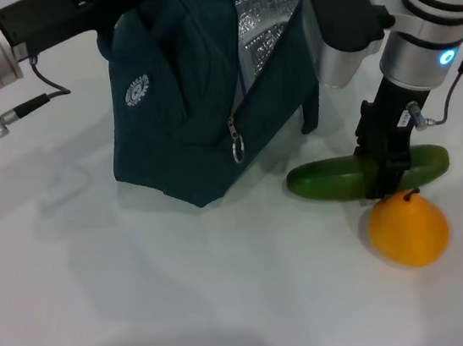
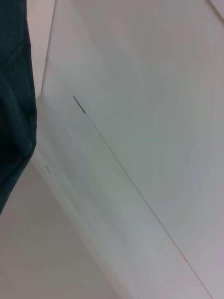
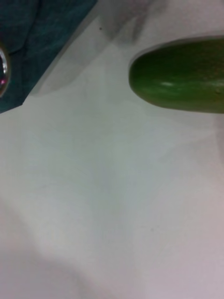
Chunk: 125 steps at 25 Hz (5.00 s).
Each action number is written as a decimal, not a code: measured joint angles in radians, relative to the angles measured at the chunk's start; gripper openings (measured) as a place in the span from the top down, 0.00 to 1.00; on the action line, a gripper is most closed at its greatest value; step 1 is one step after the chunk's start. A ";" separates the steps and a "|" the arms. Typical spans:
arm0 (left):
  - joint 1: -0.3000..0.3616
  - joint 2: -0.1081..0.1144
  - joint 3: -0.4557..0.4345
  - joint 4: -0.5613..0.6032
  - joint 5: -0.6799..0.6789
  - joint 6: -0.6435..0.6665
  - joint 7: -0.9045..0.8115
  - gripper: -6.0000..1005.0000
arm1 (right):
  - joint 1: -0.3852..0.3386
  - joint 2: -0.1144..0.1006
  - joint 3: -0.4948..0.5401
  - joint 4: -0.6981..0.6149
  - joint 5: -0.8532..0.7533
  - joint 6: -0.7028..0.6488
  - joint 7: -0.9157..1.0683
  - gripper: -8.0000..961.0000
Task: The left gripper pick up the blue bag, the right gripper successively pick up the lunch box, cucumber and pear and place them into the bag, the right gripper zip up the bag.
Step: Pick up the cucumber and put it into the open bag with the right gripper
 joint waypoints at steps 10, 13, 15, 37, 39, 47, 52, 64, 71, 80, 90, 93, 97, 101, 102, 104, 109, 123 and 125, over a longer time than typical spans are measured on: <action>0.000 0.007 0.000 0.001 0.002 0.009 -0.002 0.94 | -0.011 -0.019 0.114 -0.033 0.016 -0.065 -0.001 0.35; -0.001 0.012 -0.001 0.001 0.002 0.010 -0.002 0.94 | -0.022 -0.030 0.208 -0.061 0.039 -0.135 -0.017 0.35; -0.002 0.013 -0.001 0.001 0.002 0.010 -0.003 0.94 | -0.035 -0.040 0.255 -0.081 0.067 -0.175 -0.024 0.35; 0.013 0.013 -0.003 0.001 -0.003 0.068 -0.053 0.94 | -0.423 0.014 0.575 -0.218 1.088 -0.033 -0.480 0.35; 0.008 0.015 0.003 0.001 -0.003 0.088 -0.056 0.94 | -0.395 0.009 0.485 -0.094 1.167 0.050 -0.617 0.35; 0.015 0.014 -0.006 0.001 -0.010 0.092 -0.083 0.94 | -0.333 0.009 0.388 0.116 1.253 0.154 -0.909 0.35; 0.022 0.012 -0.007 -0.006 -0.025 0.094 -0.098 0.94 | -0.320 0.008 0.339 0.173 1.247 0.166 -0.951 0.35; 0.026 0.006 -0.008 -0.008 -0.025 0.095 -0.129 0.94 | -0.440 -0.002 0.230 0.061 1.078 0.208 -0.801 0.36; 0.027 -0.001 -0.005 -0.009 -0.025 0.105 -0.136 0.94 | -0.405 0.004 0.221 0.045 0.972 0.252 -0.711 0.36; 0.027 -0.002 -0.002 -0.020 -0.026 0.122 -0.133 0.94 | -0.268 0.005 0.130 0.039 0.803 0.238 -0.499 0.34; 0.041 0.001 -0.002 -0.015 -0.027 0.129 -0.126 0.94 | -0.294 0.004 0.123 -0.125 0.758 0.151 -0.330 0.31; 0.041 0.002 -0.001 -0.014 -0.027 0.130 -0.125 0.94 | -0.322 0.006 0.127 -0.168 0.765 0.148 -0.307 0.31; 0.041 0.005 -0.002 -0.014 -0.027 0.132 -0.119 0.94 | -0.338 0.005 0.130 -0.180 0.772 0.145 -0.280 0.30; 0.037 0.007 -0.006 -0.013 -0.027 0.132 -0.119 0.94 | -0.359 0.003 0.167 -0.222 0.774 0.114 -0.248 0.29; 0.037 0.007 -0.006 -0.013 -0.027 0.132 -0.119 0.94 | -0.367 0.003 0.183 -0.240 0.773 0.105 -0.237 0.29; 0.034 0.007 -0.006 -0.014 -0.027 0.133 -0.119 0.94 | -0.363 0.000 0.187 -0.250 0.755 0.103 -0.212 0.28; 0.029 0.006 -0.007 -0.016 -0.027 0.139 -0.122 0.94 | -0.337 -0.002 0.216 -0.288 0.694 0.052 -0.152 0.27; 0.033 0.005 -0.008 -0.020 -0.038 0.104 -0.069 0.94 | -0.448 -0.039 0.555 -0.395 0.851 -0.356 -0.158 0.27; 0.031 0.003 -0.008 -0.020 -0.038 0.098 -0.059 0.94 | -0.461 -0.059 0.566 -0.365 0.843 -0.385 -0.163 0.27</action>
